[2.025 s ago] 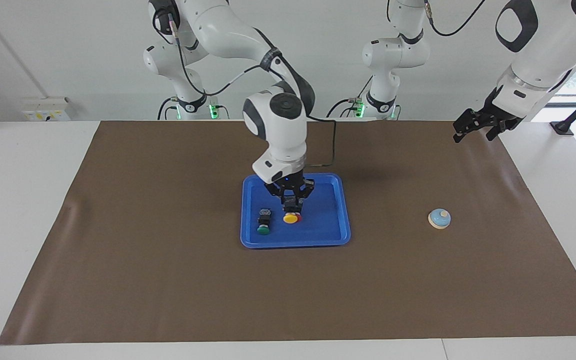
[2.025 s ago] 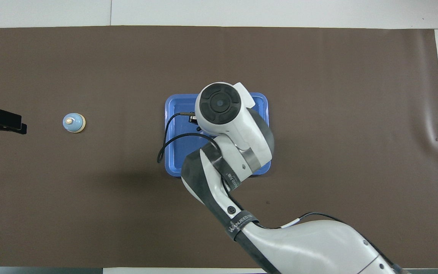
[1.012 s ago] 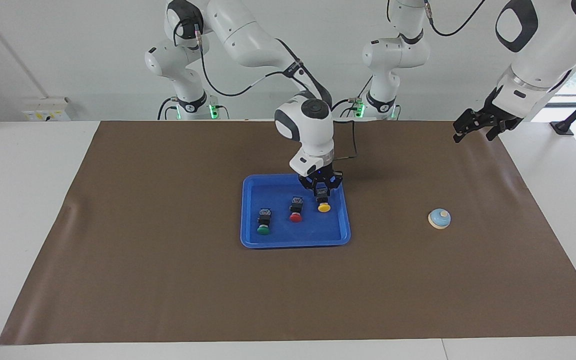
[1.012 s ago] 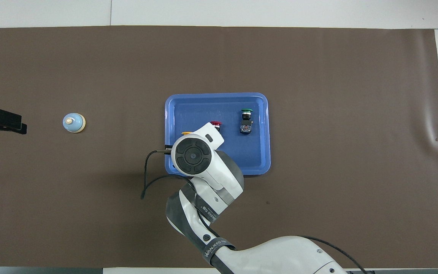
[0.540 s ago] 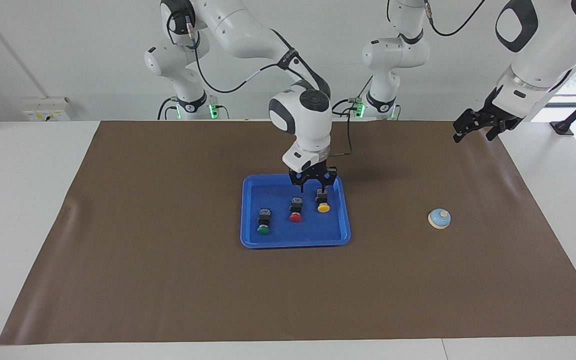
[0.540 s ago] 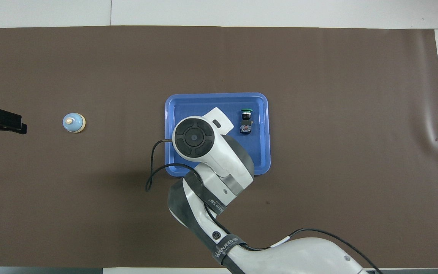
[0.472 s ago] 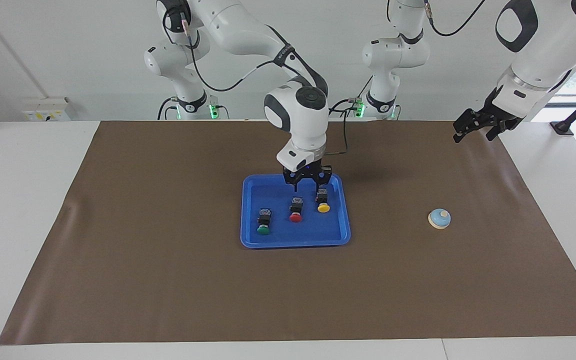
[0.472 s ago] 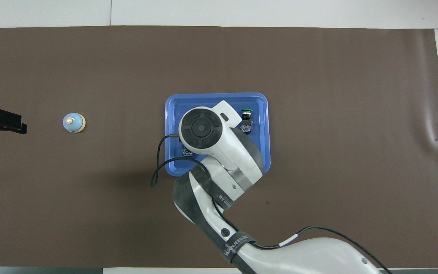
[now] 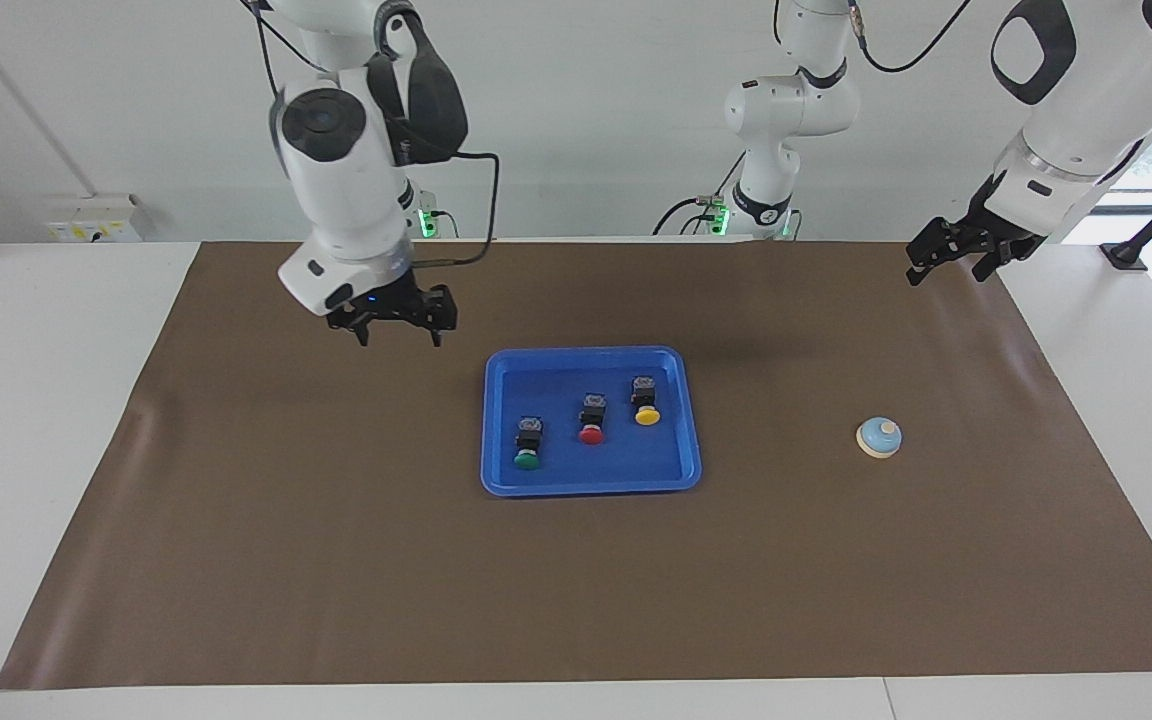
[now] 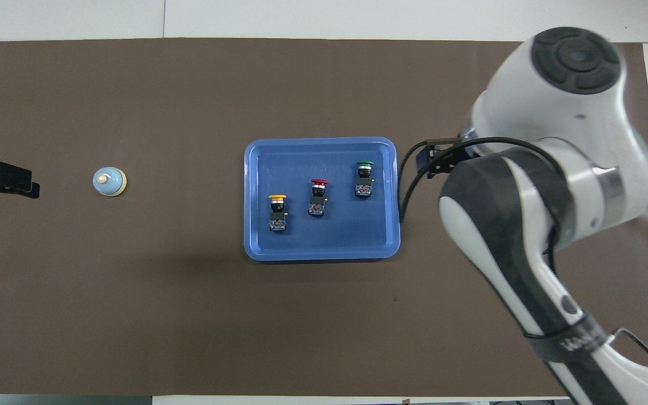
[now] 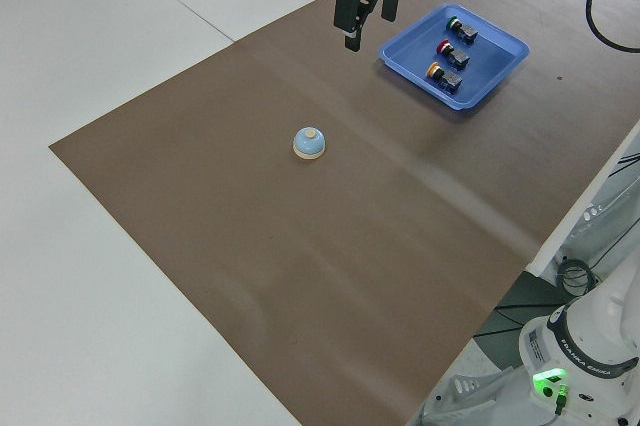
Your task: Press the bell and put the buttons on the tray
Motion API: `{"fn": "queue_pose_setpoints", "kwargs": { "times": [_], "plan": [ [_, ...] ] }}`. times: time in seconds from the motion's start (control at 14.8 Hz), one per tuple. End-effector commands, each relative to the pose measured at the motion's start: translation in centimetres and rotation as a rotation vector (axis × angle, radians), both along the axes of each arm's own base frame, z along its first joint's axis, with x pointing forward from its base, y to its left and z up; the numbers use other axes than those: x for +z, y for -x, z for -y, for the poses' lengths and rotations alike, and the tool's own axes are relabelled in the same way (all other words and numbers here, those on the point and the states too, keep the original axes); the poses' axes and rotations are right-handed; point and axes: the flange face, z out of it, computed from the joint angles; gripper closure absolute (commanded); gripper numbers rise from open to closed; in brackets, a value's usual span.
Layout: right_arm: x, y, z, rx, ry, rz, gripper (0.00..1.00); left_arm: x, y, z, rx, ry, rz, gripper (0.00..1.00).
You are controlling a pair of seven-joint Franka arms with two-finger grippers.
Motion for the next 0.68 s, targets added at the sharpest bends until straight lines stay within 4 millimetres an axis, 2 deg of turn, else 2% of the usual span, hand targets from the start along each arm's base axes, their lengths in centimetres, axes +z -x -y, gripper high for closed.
{"fn": "queue_pose_setpoints", "kwargs": {
  "times": [0.0,0.14,0.34,0.61],
  "plan": [
    [1.9,2.7,0.7,0.057,-0.002,-0.026,0.0,0.1,0.9,0.1,0.008,0.007,-0.002,0.0],
    [2.1,2.6,3.5,0.016,-0.004,-0.02,0.0,0.2,0.9,0.1,0.007,0.007,0.0,0.0],
    [1.8,4.5,5.3,0.042,-0.012,-0.033,0.0,0.2,0.9,0.0,0.01,0.007,0.0,0.0],
    [1.8,3.9,7.1,0.046,-0.012,-0.001,0.0,0.2,0.9,0.1,0.008,0.007,0.0,0.0]
  ]
}}
